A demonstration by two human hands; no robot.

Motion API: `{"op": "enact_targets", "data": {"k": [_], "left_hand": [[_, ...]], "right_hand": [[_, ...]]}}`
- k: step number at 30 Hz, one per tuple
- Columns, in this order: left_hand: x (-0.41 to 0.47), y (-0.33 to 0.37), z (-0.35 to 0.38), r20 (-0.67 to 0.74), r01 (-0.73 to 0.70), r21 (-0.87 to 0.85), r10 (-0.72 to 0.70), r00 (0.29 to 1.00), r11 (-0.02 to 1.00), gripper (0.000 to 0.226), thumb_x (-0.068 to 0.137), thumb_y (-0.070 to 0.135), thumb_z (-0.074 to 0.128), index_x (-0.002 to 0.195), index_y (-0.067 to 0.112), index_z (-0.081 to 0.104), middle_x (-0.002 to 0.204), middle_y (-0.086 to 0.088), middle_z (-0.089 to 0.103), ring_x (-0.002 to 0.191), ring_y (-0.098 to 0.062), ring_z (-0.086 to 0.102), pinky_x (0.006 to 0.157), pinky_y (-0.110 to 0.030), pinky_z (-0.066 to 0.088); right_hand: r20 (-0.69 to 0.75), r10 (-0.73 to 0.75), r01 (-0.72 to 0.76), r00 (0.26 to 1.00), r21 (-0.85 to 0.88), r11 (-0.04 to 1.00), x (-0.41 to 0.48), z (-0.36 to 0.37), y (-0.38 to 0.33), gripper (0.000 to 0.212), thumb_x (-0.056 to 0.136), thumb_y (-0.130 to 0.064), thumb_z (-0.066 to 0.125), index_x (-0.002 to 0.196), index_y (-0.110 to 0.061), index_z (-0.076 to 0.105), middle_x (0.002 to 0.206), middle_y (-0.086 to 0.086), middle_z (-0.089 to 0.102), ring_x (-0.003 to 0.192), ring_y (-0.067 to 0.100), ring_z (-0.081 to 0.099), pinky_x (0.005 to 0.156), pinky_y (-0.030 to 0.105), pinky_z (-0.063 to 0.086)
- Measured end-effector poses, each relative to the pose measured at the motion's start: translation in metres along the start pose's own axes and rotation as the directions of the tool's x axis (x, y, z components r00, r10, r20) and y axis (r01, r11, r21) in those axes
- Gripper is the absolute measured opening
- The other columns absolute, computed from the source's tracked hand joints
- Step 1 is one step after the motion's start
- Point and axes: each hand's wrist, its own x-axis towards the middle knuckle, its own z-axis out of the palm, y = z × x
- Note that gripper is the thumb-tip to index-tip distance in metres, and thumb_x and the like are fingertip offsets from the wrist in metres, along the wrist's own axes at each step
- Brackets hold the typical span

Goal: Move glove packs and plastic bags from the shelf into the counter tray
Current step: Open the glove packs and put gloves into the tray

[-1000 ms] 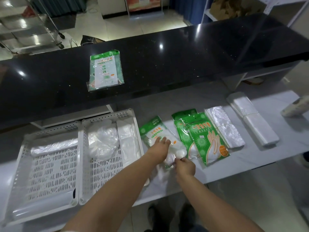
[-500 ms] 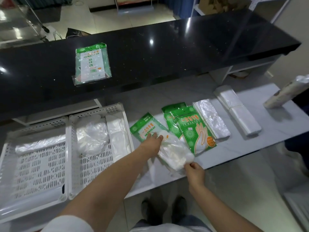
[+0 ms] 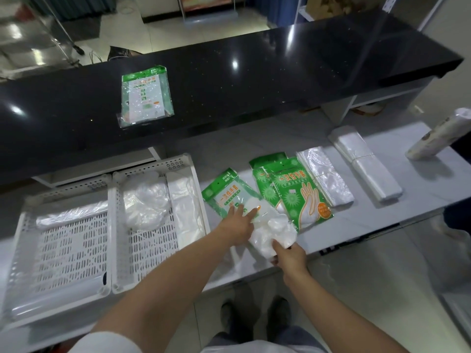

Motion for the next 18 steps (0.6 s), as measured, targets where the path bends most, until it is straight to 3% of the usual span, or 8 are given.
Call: {"op": "enact_targets", "data": {"k": [3, 8, 10, 13, 16, 18], "left_hand": [[-0.002, -0.004, 0.005, -0.007, -0.01, -0.044, 0.009, 1.0, 0.999, 0.057, 0.106, 0.035, 0.026, 0.158, 0.034, 0.003, 0.165, -0.017, -0.001, 0.15, -0.045, -0.002, 0.12, -0.059, 0.015], [0.002, -0.006, 0.002, 0.027, 0.038, -0.04, -0.037, 0.999, 0.998, 0.057, 0.106, 0.032, 0.029, 0.157, 0.039, 0.004, 0.165, -0.017, -0.002, 0.15, -0.045, -0.007, 0.12, -0.061, 0.011], [0.004, -0.006, -0.003, 0.041, 0.059, -0.018, -0.058, 0.997, 0.998, 0.058, 0.105, 0.031, 0.03, 0.156, 0.04, 0.005, 0.165, -0.016, -0.004, 0.149, -0.047, -0.009, 0.12, -0.062, 0.01], [0.015, -0.014, 0.0, 0.05, 0.076, -0.016, -0.075, 0.996, 0.997, 0.054, 0.104, 0.042, 0.03, 0.154, 0.042, 0.011, 0.164, -0.019, -0.002, 0.147, -0.05, -0.01, 0.119, -0.065, 0.008], [0.029, -0.021, 0.007, 0.094, 0.097, 0.018, -0.099, 0.991, 0.995, 0.05, 0.097, 0.049, 0.041, 0.146, 0.047, 0.03, 0.166, -0.01, 0.006, 0.146, -0.054, -0.007, 0.115, -0.071, 0.011], [0.026, -0.018, 0.005, 0.088, 0.049, 0.042, -0.052, 0.995, 0.998, 0.064, 0.091, 0.064, 0.035, 0.151, 0.045, 0.023, 0.166, -0.011, 0.005, 0.148, -0.049, -0.005, 0.117, -0.067, 0.009]], "right_hand": [[-0.028, 0.04, -0.042, 0.999, -0.051, 0.998, 0.003, 0.002, 0.0, 0.015, 0.084, -0.004, 0.068, 0.098, 0.002, 0.068, 0.088, 0.016, 0.071, 0.071, 0.031, 0.069, 0.051, 0.03, 0.053], [-0.056, -0.02, 0.01, 0.998, -0.177, 0.984, 0.003, -0.019, 0.006, 0.012, 0.083, -0.001, 0.063, 0.089, 0.005, 0.071, 0.078, 0.012, 0.071, 0.065, 0.023, 0.066, 0.06, 0.033, 0.056], [-0.06, -0.031, 0.019, 0.998, -0.193, 0.981, -0.001, -0.031, 0.008, 0.011, 0.084, 0.001, 0.061, 0.088, 0.003, 0.072, 0.077, 0.012, 0.07, 0.066, 0.023, 0.064, 0.056, 0.029, 0.054], [-0.065, -0.013, 0.005, 0.998, -0.125, 0.992, -0.011, -0.049, 0.009, 0.013, 0.086, 0.009, 0.06, 0.09, 0.001, 0.07, 0.076, 0.012, 0.067, 0.065, 0.022, 0.062, 0.046, 0.021, 0.052], [-0.076, -0.007, 0.004, 0.997, -0.043, 0.999, -0.017, -0.065, 0.01, 0.009, 0.087, 0.009, 0.064, 0.094, 0.006, 0.069, 0.073, 0.012, 0.064, 0.06, 0.018, 0.059, 0.045, 0.019, 0.05], [-0.094, -0.005, 0.006, 0.996, 0.007, 1.0, -0.024, -0.074, 0.007, 0.003, 0.089, 0.003, 0.067, 0.092, 0.004, 0.068, 0.068, 0.009, 0.062, 0.048, 0.01, 0.056, 0.041, 0.017, 0.046]]}}
